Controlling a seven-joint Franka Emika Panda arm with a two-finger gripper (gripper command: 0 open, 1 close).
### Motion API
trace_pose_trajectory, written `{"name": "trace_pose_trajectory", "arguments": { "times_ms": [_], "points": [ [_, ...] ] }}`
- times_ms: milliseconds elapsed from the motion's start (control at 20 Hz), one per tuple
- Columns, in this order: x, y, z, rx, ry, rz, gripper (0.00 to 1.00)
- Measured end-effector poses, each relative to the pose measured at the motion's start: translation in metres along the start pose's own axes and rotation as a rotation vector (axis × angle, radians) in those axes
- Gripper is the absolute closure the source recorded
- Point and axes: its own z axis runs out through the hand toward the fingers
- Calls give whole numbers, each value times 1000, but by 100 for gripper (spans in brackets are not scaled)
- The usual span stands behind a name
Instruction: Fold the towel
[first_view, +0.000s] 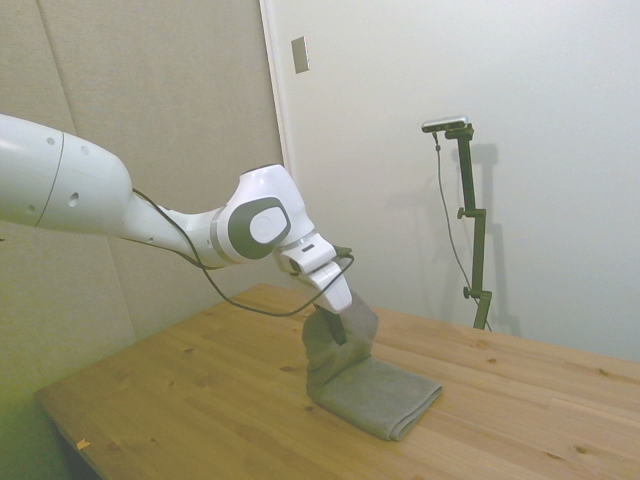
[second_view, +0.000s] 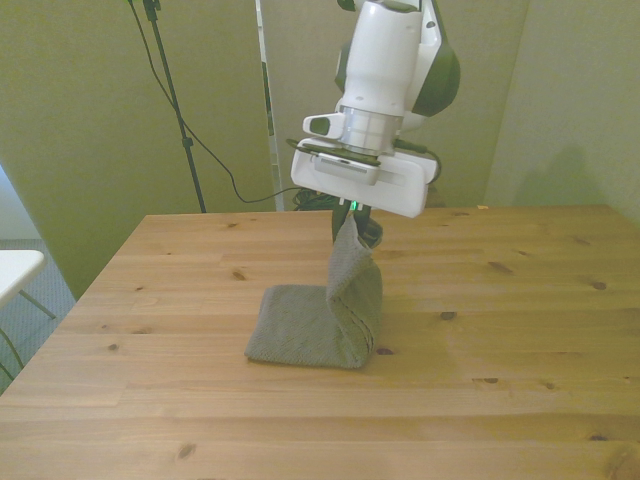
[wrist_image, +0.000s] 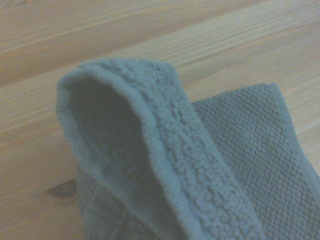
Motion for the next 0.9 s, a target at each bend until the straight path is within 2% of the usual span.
{"name": "trace_pose_trajectory", "arguments": {
  "times_ms": [50, 100, 550, 900],
  "points": [
    [7, 6, 5, 11, -11, 1, 100],
    [13, 10, 8, 22, -20, -1, 0],
    [29, 23, 40, 143, -159, -55, 0],
    [39, 30, 45, 150, -169, -59, 0]
  ]
}}
